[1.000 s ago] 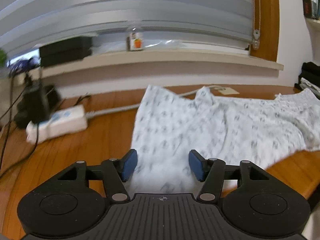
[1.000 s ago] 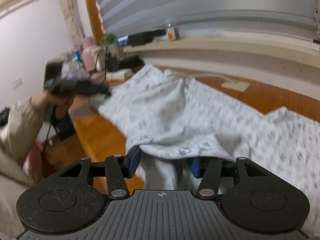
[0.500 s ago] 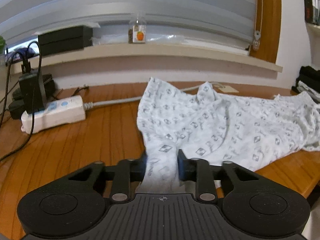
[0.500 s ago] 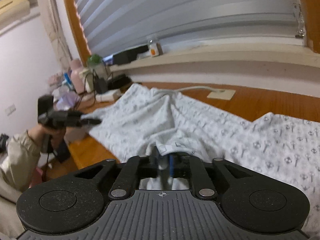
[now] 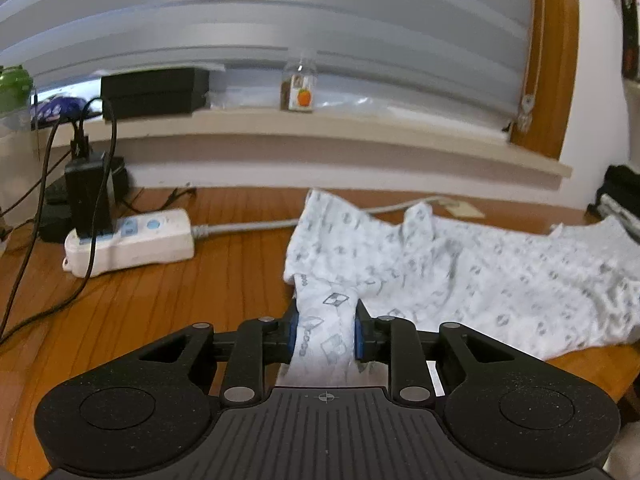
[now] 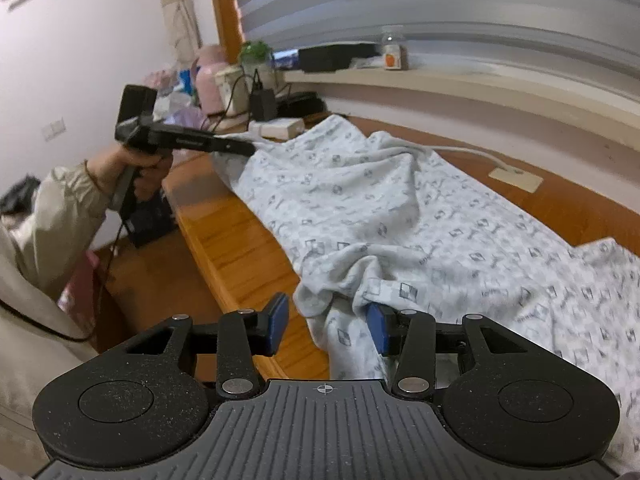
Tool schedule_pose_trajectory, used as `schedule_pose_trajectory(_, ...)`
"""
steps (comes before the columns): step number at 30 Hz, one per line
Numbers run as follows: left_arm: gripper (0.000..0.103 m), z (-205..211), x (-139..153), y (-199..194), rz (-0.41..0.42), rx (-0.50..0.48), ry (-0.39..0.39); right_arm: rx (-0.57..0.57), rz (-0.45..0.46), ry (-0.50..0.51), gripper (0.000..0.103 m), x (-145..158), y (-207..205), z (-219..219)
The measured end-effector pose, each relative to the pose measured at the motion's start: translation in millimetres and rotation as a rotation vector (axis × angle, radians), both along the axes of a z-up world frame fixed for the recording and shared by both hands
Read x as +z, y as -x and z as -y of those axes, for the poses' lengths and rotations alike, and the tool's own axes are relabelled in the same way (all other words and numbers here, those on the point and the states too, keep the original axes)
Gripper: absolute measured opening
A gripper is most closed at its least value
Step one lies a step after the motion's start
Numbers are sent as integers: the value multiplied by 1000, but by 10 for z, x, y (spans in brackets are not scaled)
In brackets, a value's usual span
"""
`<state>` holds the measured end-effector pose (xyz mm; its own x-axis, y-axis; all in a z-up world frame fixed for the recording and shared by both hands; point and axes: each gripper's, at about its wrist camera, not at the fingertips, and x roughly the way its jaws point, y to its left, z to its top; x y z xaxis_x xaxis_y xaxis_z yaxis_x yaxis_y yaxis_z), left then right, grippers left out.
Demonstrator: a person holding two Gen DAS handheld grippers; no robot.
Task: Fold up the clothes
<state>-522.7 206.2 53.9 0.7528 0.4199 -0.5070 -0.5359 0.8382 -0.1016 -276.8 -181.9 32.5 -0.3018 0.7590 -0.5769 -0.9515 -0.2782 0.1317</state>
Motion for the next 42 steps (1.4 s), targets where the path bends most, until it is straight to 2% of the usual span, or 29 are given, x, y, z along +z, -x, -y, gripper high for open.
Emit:
schedule_pose_trajectory(3,28,-20,-78,6,-13,2,7,5,49,41,41,-3,68,-33)
schedule_pose_trajectory(8,29,-40,-113,5,-11,3,17,-278,33,-109,37,157,-243,-4)
schedule_pose_trajectory(11,31,-51,-120,-2,-11,4,17,-345,27,-85,37,123,-432,-28)
schedule_pose_trajectory(13,31,-56,-126,0,-10,4,17,-327,6,-69,37,89,-452,33)
schedule_pose_trajectory(22,31,-25,-135,14,-6,10,13,-211,16,-28,38,27,-165,272)
schedule_pose_trajectory(31,40,-51,-116,-21,6,-6,8,-82,32,20,38,-115,145,-190)
schedule_pose_trajectory(32,40,-56,-112,-30,4,-12,4,-72,37,29,37,-124,172,-249)
schedule_pose_trajectory(33,40,-60,-108,-40,1,-18,0,-62,44,30,23,-123,192,-287)
schedule_pose_trajectory(34,35,-63,-93,-47,3,-19,-9,-52,46,18,11,-104,192,-301)
schedule_pose_trajectory(35,26,-66,-76,-53,6,-20,-19,-54,40,-1,9,-64,172,-300)
schedule_pose_trajectory(39,25,-152,142,-32,95,-4,-24,-124,-50,-131,9,302,-121,-200)
schedule_pose_trajectory(42,25,-217,328,-32,154,4,-26,-156,-121,-188,9,534,-345,-104)
